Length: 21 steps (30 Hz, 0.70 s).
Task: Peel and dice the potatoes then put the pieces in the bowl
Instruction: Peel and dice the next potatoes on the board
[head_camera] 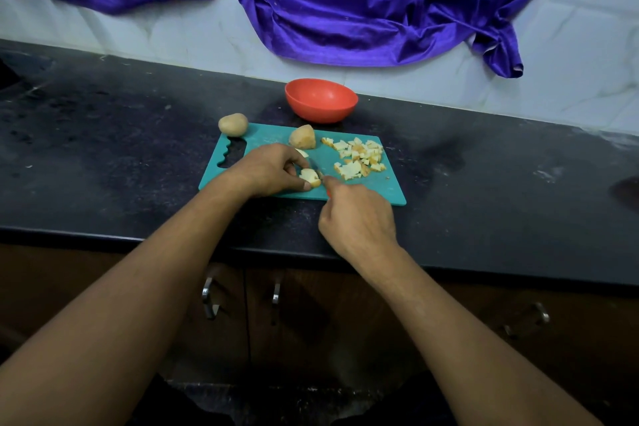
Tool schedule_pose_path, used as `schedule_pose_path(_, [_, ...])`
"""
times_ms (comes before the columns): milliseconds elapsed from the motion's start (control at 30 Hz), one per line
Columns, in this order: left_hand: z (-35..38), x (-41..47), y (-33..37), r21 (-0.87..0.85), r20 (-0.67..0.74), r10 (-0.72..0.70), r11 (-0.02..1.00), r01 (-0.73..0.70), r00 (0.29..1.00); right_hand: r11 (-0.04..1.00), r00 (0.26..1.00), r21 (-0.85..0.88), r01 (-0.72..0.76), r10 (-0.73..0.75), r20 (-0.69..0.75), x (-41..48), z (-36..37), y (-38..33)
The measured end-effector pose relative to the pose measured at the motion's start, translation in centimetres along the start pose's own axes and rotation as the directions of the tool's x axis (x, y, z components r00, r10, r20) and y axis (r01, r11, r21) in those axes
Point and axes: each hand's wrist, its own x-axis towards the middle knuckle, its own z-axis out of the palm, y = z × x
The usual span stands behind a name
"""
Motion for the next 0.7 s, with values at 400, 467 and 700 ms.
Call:
schedule_pose_path(400, [0.4, -0.7, 0.3, -0.019, -0.069, -0.044, 0.999, 0.043, 0.997, 0.999, 0.999, 0.009, -0.052, 0.051, 0.015, -0.6, 0.2, -0.9])
schedule_pose_path(467, [0.1, -0.7, 0.0, -0.024, -0.062, -0.047, 0.999, 0.045, 0.997, 0.999, 0.999, 0.008, -0.05, 0.049, 0.018, -0.6, 0.3, -1.2])
schedule_pose_path(700, [-0.9, 0.2, -0.1, -0.049, 0.027, -0.091, 0.995, 0.092, 0.995, 0.997, 0.997, 0.027, -0.076, 0.075, 0.021, -0.5, 0.0, -0.9])
